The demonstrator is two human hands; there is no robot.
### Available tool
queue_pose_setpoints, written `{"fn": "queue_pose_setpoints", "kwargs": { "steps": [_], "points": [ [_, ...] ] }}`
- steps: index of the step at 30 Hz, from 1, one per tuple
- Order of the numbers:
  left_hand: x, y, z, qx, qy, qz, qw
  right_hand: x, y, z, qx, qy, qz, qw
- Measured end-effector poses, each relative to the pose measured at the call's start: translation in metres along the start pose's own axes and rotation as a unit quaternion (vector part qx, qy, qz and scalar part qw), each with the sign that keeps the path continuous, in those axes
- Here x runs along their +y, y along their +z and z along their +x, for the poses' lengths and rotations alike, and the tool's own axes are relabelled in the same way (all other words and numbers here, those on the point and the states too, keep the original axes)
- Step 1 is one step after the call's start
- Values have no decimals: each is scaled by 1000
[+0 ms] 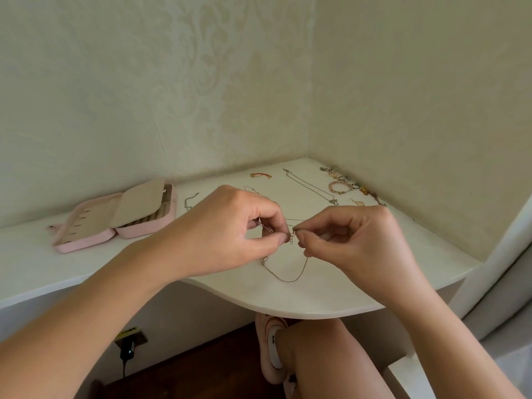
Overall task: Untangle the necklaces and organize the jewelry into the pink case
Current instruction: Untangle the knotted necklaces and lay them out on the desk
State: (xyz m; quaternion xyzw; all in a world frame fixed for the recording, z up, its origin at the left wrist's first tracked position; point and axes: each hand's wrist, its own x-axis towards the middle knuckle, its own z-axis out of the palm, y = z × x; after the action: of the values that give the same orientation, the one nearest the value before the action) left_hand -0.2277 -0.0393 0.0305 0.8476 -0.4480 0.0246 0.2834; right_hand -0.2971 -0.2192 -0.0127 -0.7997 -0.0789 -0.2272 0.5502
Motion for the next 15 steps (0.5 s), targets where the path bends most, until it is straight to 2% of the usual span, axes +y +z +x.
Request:
{"fn": "queue_pose_setpoints", "kwargs": {
  "steps": [3,6,9,10,12,14,15],
  "points": [
    [-1,2,3,29,-26,-16,999,-3,1,4,14,-28,-22,999],
    [-2,-3,10,53,-34,-84,994,-5,-2,15,9,-35,-33,999],
    [-6,-11,20,108,-52,-171,978,3,-12,33,-50,39,-10,998],
    [-8,-14,24,141,-70,-229,961,9,-15,38,-86,70,6,994],
    [-15,-21,31,200,-112,-361,904,27,-20,43,-154,108,87,978],
    [-24,-28,36,241,-149,-467,838,49,-22,45,-171,129,263,941],
    [-29,-31,38,257,-162,-511,804,58,-22,46,-163,142,364,906]
  ]
}}
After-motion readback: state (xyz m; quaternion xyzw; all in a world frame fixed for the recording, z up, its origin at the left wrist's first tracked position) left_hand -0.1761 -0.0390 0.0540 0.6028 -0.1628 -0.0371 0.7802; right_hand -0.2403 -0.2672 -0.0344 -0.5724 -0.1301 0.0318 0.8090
